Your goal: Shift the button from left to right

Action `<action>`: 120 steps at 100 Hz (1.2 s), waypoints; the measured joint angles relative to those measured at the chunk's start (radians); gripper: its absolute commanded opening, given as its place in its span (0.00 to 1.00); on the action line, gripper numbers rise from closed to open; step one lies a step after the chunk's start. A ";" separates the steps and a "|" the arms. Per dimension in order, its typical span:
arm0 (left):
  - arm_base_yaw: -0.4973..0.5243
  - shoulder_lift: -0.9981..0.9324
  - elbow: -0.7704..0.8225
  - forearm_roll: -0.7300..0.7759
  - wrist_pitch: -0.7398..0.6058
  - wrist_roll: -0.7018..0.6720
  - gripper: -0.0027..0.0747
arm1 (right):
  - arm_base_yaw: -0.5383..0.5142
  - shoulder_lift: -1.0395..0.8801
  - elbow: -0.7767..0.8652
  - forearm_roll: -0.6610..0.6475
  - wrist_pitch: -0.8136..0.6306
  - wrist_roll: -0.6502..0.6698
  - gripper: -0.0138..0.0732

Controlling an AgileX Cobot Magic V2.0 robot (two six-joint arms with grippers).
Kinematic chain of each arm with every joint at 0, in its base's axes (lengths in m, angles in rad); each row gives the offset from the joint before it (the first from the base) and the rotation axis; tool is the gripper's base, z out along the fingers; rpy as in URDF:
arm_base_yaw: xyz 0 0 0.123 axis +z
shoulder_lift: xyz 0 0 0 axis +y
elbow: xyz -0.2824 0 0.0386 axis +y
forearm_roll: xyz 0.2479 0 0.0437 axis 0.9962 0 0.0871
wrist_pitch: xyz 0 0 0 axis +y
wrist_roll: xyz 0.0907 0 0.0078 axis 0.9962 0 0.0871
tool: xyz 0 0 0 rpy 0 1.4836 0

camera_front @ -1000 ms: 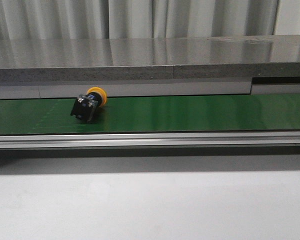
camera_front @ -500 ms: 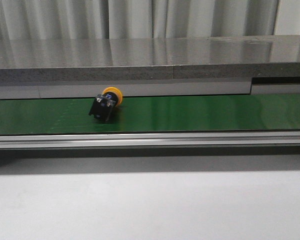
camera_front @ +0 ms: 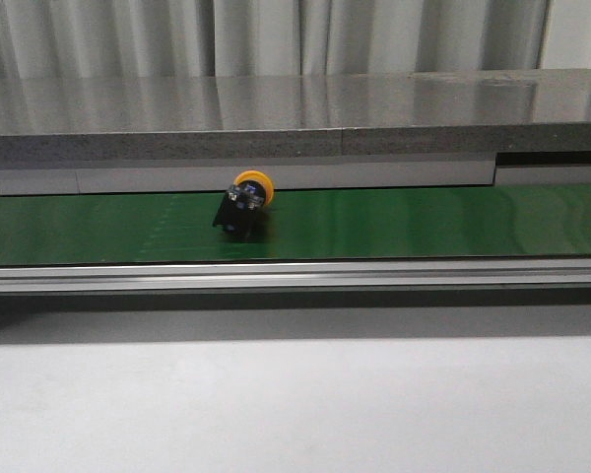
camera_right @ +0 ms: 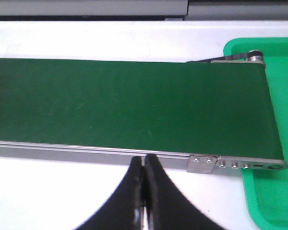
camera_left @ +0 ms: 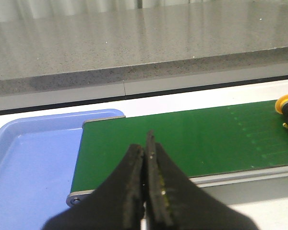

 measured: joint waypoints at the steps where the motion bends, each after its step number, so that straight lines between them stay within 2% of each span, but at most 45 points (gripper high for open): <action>1: 0.000 0.000 0.000 0.000 0.000 0.000 0.01 | 0.000 0.010 -0.006 0.003 0.000 0.000 0.08; 29: 0.000 0.000 0.000 0.000 0.002 0.000 0.01 | 0.000 0.111 -0.027 0.048 0.019 0.000 0.09; 37: 0.000 0.000 0.000 0.000 0.002 0.000 0.01 | 0.000 0.111 -0.027 0.050 0.021 0.000 0.13; 46: 0.000 0.000 0.000 0.000 0.002 0.000 0.01 | 0.000 0.111 -0.028 0.050 0.023 0.000 0.27; 64: 0.000 0.000 0.000 0.000 0.002 0.000 0.01 | 0.000 0.111 -0.028 0.050 0.044 0.000 0.72; 74: 0.000 0.000 0.000 0.000 0.002 0.000 0.01 | 0.000 0.111 -0.028 0.050 0.051 0.000 0.87; 81: 0.000 0.000 0.000 0.000 0.002 0.000 0.01 | 0.000 0.111 -0.028 0.060 0.051 0.000 0.90; 120: 0.000 0.000 0.000 0.000 0.002 0.000 0.01 | 0.000 0.168 -0.038 0.216 0.024 -0.006 0.90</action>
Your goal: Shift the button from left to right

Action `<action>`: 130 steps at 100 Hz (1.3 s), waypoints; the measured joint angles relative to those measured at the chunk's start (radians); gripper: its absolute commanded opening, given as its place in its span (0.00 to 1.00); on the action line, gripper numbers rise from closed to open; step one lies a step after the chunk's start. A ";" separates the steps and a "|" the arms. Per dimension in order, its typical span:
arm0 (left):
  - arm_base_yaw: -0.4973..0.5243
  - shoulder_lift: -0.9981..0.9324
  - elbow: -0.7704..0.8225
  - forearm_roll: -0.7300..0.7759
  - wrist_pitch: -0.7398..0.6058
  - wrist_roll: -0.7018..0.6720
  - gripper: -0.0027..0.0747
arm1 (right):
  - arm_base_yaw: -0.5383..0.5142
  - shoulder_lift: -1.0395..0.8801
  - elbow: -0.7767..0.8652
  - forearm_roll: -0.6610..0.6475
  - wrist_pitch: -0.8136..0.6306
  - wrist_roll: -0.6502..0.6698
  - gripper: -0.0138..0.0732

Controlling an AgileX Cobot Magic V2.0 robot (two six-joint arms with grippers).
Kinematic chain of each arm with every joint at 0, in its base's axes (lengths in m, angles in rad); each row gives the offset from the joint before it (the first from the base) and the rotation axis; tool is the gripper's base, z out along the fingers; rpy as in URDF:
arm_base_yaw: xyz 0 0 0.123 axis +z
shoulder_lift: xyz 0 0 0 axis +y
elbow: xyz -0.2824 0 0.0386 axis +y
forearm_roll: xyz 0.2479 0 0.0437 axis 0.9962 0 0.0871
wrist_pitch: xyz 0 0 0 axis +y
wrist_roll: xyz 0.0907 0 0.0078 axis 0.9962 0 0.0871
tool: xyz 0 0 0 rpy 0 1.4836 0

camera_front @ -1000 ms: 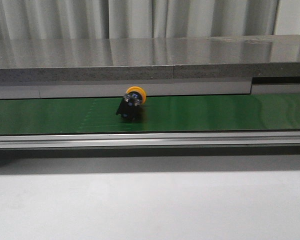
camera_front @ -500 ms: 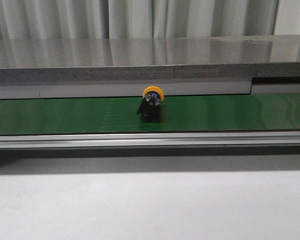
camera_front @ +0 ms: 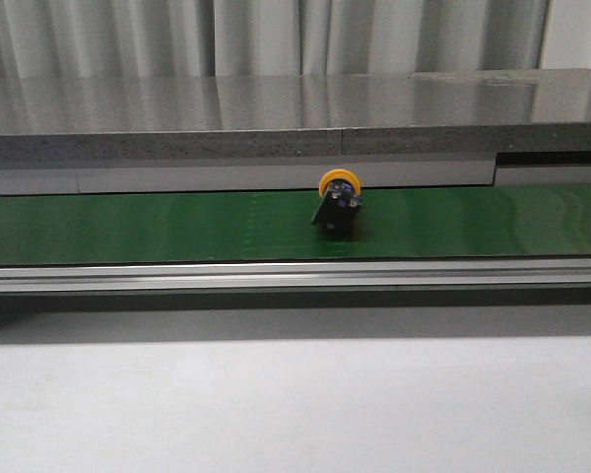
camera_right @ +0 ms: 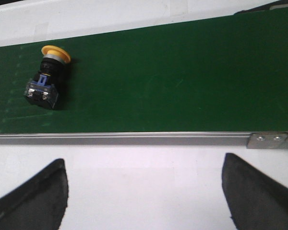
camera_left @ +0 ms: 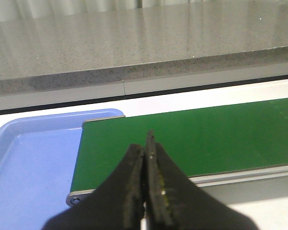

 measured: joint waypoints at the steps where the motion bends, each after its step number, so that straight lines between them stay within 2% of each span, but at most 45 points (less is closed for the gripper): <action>1: 0.000 0.000 0.000 0.000 0.000 0.000 0.01 | 0.000 0.004 -0.002 0.002 -0.002 0.000 0.90; 59: 0.000 0.000 0.000 0.000 0.001 0.000 0.01 | 0.182 0.435 -0.174 0.052 -0.132 0.000 0.90; 93: 0.000 0.000 0.000 0.000 0.001 0.000 0.01 | 0.187 0.598 -0.296 0.073 -0.141 0.000 0.90; 130: 0.000 0.000 0.000 0.000 0.001 0.000 0.01 | 0.187 0.655 -0.310 0.080 -0.153 0.000 0.90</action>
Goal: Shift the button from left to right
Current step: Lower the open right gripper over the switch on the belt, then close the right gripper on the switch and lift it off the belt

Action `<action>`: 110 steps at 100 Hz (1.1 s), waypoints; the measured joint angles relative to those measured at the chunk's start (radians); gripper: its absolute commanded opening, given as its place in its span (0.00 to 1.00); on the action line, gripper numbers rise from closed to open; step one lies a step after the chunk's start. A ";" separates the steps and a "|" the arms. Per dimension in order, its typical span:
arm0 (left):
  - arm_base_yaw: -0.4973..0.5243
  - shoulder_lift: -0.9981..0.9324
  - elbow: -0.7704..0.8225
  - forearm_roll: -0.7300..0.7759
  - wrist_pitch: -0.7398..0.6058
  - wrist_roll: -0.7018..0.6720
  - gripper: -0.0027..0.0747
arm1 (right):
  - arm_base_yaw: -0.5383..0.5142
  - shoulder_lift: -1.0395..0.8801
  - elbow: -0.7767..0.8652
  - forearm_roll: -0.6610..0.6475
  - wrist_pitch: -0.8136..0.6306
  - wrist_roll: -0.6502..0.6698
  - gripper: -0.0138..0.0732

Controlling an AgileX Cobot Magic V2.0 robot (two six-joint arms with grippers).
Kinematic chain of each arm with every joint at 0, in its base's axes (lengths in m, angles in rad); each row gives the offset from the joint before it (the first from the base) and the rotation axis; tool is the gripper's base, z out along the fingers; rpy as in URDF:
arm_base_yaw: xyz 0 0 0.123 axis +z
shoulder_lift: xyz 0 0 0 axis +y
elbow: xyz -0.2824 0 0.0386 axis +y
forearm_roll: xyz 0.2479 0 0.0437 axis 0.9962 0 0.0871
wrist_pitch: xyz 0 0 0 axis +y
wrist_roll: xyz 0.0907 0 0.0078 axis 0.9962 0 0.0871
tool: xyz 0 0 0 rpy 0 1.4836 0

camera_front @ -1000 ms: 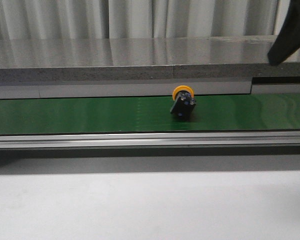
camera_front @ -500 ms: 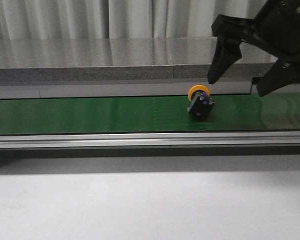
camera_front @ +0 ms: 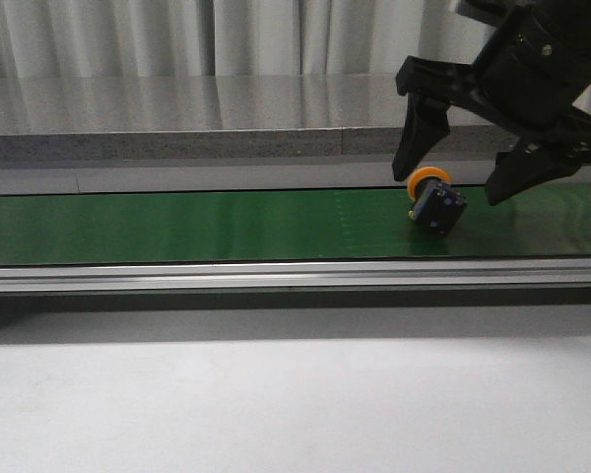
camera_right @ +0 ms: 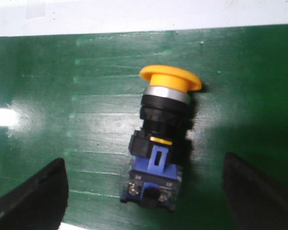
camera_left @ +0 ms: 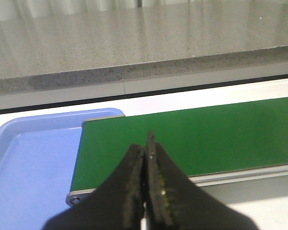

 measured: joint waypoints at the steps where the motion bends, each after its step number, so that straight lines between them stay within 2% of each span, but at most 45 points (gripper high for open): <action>1: 0.000 0.000 0.000 0.000 0.000 0.000 0.01 | 0.000 0.001 0.000 0.000 0.000 0.000 0.90; 12: 0.000 0.000 0.000 0.000 0.000 0.000 0.01 | 0.000 0.027 0.000 0.000 0.000 -0.002 0.80; 28: 0.000 0.000 0.000 0.000 0.000 0.000 0.01 | 0.000 0.042 0.000 0.000 0.000 -0.002 0.45; 37: 0.000 0.000 0.000 0.000 0.000 0.000 0.01 | 0.000 0.042 0.000 0.000 -0.002 -0.002 0.36; 77: 0.000 0.000 0.000 0.000 0.001 0.000 0.01 | -0.019 -0.028 -0.005 -0.026 0.059 -0.002 0.35; 91: 0.000 0.000 0.000 0.000 0.001 0.000 0.01 | -0.090 -0.097 -0.033 -0.105 0.142 -0.002 0.35; 110: 0.000 0.000 0.000 0.000 0.001 0.000 0.01 | -0.254 -0.165 -0.065 -0.260 0.211 -0.002 0.35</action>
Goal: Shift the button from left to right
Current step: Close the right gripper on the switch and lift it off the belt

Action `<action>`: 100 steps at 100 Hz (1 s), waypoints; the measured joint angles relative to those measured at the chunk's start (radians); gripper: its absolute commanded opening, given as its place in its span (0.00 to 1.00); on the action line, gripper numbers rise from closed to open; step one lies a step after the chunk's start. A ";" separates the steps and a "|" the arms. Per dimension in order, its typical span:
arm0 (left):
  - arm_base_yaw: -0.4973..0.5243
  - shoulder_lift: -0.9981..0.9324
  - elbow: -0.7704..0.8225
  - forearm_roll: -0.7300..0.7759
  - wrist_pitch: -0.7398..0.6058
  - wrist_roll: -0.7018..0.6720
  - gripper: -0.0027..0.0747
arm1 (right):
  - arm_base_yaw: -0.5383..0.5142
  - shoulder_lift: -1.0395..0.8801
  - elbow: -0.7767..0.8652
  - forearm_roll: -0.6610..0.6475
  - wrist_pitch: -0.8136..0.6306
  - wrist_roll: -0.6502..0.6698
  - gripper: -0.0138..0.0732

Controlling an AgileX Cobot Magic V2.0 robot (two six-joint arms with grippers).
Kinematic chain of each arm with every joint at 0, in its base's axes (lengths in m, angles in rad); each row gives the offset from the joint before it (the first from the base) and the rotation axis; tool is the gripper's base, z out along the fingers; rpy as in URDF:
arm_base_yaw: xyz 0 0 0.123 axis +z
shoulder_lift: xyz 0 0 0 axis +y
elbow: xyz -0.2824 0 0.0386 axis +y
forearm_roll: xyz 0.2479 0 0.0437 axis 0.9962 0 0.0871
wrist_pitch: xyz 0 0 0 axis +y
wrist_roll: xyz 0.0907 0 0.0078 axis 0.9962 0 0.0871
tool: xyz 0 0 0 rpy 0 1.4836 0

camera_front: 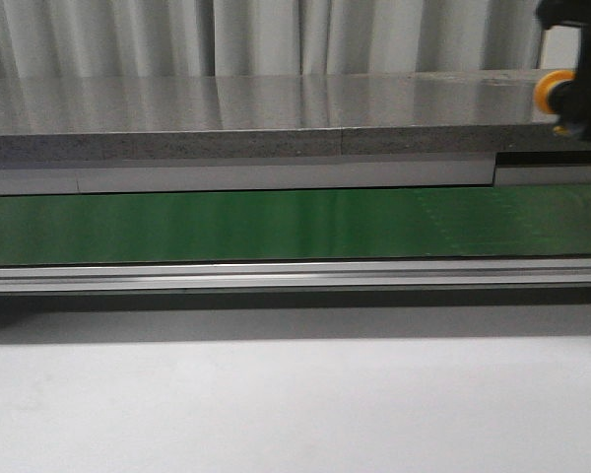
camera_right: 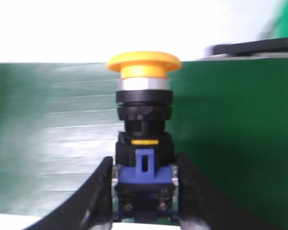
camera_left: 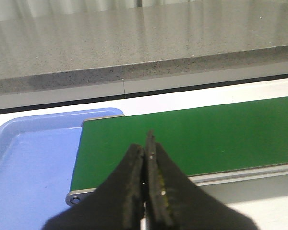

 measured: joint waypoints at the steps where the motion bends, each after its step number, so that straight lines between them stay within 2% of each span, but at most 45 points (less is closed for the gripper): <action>1: 0.000 0.000 0.000 0.000 0.000 0.000 0.01 | -0.006 0.000 0.000 -0.012 0.002 0.000 0.35; 17: 0.000 0.000 0.000 0.000 0.000 0.000 0.01 | -0.154 -0.011 -0.002 -0.116 0.028 0.000 0.35; 44: 0.000 0.000 0.000 0.000 0.002 0.000 0.01 | -0.333 0.009 -0.003 -0.144 -0.035 0.000 0.35; 64: 0.000 0.000 0.000 0.000 0.002 0.000 0.01 | -0.381 0.109 -0.004 -0.156 -0.092 0.000 0.35; 100: 0.000 0.000 0.000 0.000 0.002 0.000 0.01 | -0.381 0.299 -0.004 -0.162 -0.157 -0.008 0.36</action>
